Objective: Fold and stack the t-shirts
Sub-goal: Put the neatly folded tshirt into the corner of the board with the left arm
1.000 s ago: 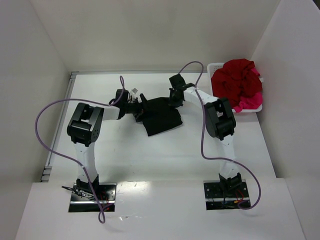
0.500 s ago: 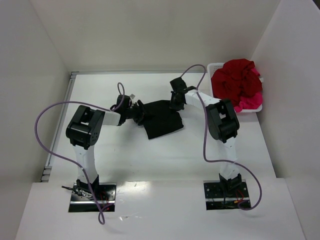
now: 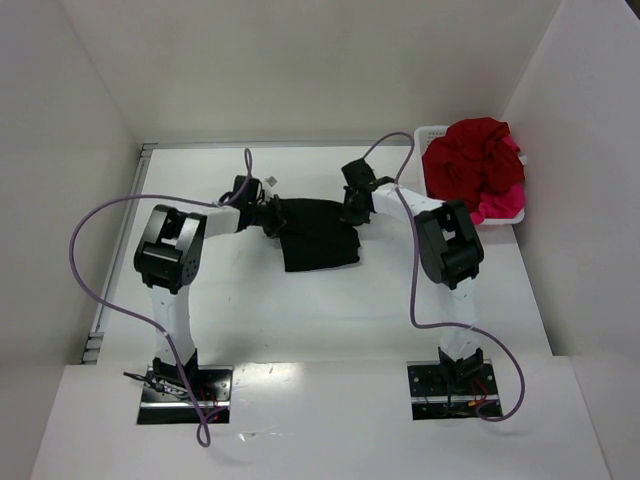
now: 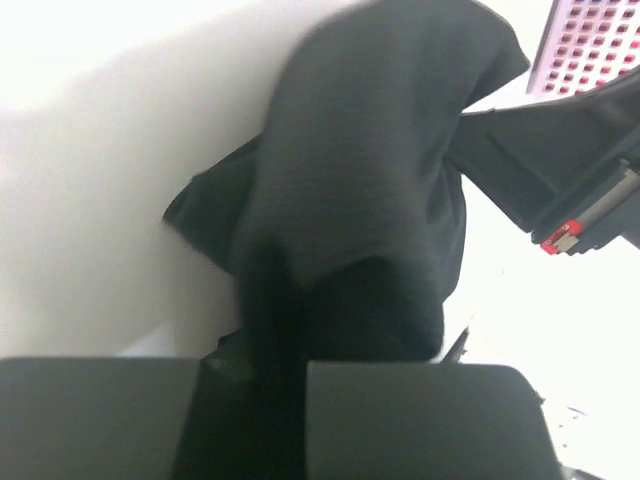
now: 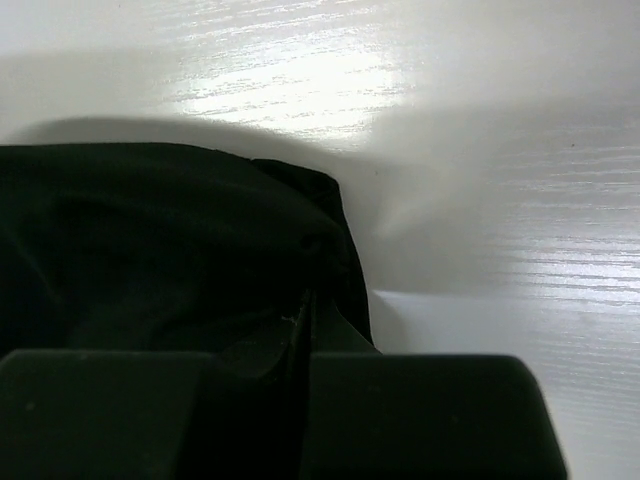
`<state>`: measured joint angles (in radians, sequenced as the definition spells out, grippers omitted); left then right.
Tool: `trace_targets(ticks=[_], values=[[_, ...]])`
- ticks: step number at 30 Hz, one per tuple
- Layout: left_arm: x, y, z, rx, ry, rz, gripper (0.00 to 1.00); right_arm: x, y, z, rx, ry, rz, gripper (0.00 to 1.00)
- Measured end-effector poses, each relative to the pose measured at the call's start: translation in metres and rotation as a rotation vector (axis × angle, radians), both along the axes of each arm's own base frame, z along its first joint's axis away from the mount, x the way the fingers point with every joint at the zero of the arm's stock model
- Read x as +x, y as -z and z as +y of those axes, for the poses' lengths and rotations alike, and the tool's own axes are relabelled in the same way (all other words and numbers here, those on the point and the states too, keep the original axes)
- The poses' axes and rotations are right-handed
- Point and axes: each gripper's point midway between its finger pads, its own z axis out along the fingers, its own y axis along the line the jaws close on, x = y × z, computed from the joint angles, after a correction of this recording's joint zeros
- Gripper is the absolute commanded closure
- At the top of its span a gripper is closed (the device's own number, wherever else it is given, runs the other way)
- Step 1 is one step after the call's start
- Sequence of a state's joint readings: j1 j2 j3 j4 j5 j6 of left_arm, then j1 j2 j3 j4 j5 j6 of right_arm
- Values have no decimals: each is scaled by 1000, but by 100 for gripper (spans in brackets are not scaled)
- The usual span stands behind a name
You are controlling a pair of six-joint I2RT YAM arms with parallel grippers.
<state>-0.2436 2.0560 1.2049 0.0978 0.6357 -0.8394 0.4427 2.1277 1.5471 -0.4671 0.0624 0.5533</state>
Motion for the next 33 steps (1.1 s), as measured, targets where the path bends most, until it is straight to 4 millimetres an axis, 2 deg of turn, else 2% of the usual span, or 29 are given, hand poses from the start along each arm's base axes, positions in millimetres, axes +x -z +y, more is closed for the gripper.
trace_targets(ticks=[2,4,6,9,13,18,22,26,30,33], values=[[7,-4,6,26,13,-10,100,-2,-1,0,6,-3,-1,97],[16,-10,12,54,27,-27,100,-5,-1,2,19,-10,0,88],[23,-18,15,79,47,-47,100,-9,-3,3,37,-18,2,67],[30,-23,22,127,76,-71,100,-19,-5,5,58,-32,19,19],[30,-18,39,204,86,-48,100,-15,-35,11,97,-65,-35,0],[41,0,67,300,68,-7,100,4,-102,18,159,-83,-181,0],[51,5,90,380,33,19,100,8,-164,14,210,-83,-306,0],[80,0,117,488,-10,-8,100,3,-212,4,234,-68,-407,0],[114,-8,148,623,-51,-54,100,-1,-242,-7,242,-46,-475,0],[130,-9,171,710,-87,-66,100,-2,-245,-9,242,-42,-483,0]])
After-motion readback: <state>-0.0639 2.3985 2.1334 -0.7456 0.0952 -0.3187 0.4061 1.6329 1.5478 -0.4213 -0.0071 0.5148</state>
